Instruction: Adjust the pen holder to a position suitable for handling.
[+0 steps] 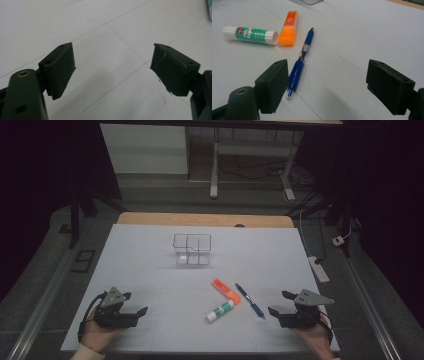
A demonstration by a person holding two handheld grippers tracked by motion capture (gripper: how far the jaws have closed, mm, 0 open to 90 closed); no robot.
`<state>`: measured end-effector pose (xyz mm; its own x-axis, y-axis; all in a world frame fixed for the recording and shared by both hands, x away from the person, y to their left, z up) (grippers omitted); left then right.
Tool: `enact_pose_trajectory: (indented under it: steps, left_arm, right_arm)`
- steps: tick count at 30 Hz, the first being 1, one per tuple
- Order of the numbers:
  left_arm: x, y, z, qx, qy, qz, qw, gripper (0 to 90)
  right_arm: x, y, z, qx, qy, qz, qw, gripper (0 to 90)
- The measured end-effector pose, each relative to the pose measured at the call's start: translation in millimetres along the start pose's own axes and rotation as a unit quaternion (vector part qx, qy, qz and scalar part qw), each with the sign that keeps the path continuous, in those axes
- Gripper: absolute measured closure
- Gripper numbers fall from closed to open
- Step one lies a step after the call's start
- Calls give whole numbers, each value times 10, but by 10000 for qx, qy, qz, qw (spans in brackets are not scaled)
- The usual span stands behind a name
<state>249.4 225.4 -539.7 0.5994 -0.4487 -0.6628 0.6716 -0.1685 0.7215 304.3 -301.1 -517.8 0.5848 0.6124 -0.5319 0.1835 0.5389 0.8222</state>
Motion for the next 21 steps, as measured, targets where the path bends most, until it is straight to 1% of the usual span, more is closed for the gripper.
enact_pose_trajectory:
  steps: [4, 6, 15, 19, 21]
  left_arm:
    - [3, -2, -3, -13, 19, -7, 10000, 192]
    - [5, -4, -14, -37, 25, -11, 10000, 192]
    - [6, -2, -18, -58, 0, -6, 10000, 197]
    - [13, 4, -35, -70, 12, 11, 10000, 198]
    - [14, 6, -38, -70, 12, 18, 10000, 200]
  right_arm:
    - [6, -4, 3, 24, 14, -8, 10000, 188]
    - [7, -10, 5, 24, -3, -53, 10000, 189]
    - [12, -8, -5, 30, 24, -17, 10000, 194]
    - [17, -17, 1, 24, 22, -71, 10000, 194]
    - [28, -19, 3, 49, 50, -28, 10000, 196]
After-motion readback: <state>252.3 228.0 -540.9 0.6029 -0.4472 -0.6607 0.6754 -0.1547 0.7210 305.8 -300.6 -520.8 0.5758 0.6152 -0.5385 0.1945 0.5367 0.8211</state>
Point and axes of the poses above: each handheld gripper's, and its own axes: x roughly forward along the jaws, y roughly out of its top, z roughly to its right, the point moved 3 cm from there along x, roughly forward along the jaws, and after that the axes turned 11 degrees about -x, right-handed, at the moved point
